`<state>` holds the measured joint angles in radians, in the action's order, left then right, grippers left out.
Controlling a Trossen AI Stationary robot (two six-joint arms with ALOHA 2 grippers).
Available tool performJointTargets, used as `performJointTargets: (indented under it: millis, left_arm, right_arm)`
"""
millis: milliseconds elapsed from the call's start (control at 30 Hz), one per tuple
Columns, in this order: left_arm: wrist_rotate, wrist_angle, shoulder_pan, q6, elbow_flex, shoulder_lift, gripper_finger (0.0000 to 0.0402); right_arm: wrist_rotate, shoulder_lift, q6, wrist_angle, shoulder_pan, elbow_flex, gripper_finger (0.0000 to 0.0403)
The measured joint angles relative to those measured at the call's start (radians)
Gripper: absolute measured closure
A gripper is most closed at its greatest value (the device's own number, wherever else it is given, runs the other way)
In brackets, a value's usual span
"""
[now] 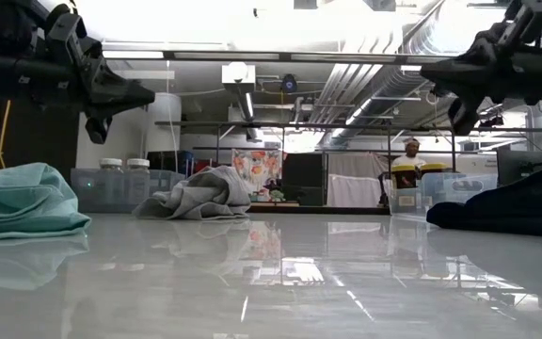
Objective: Sort spices by type
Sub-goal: Return to Home Position
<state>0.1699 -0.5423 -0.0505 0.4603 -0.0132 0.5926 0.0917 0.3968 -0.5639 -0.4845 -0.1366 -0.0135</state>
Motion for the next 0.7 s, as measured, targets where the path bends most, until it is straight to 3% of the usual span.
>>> performJointTargets:
  millis: [200, 400, 700]
  left_arm:
    - [0.000, 0.001, 0.000, 0.000, 0.000, -0.007, 0.0401]
    - [0.000, 0.049, 0.000, 0.000, -0.001, -0.067, 0.0401]
    - [0.000, 0.475, 0.000, 0.000, -0.001, -0.244, 0.0401]
  right_arm:
    - [-0.051, 0.001, 0.129, 0.046, 0.079, -0.002, 0.0403]
    - [-0.077, 0.001, 0.179, 0.227, 0.080, -0.003, 0.0403]
    - [-0.077, 0.001, 0.118, 0.416, 0.080, -0.003, 0.0403]
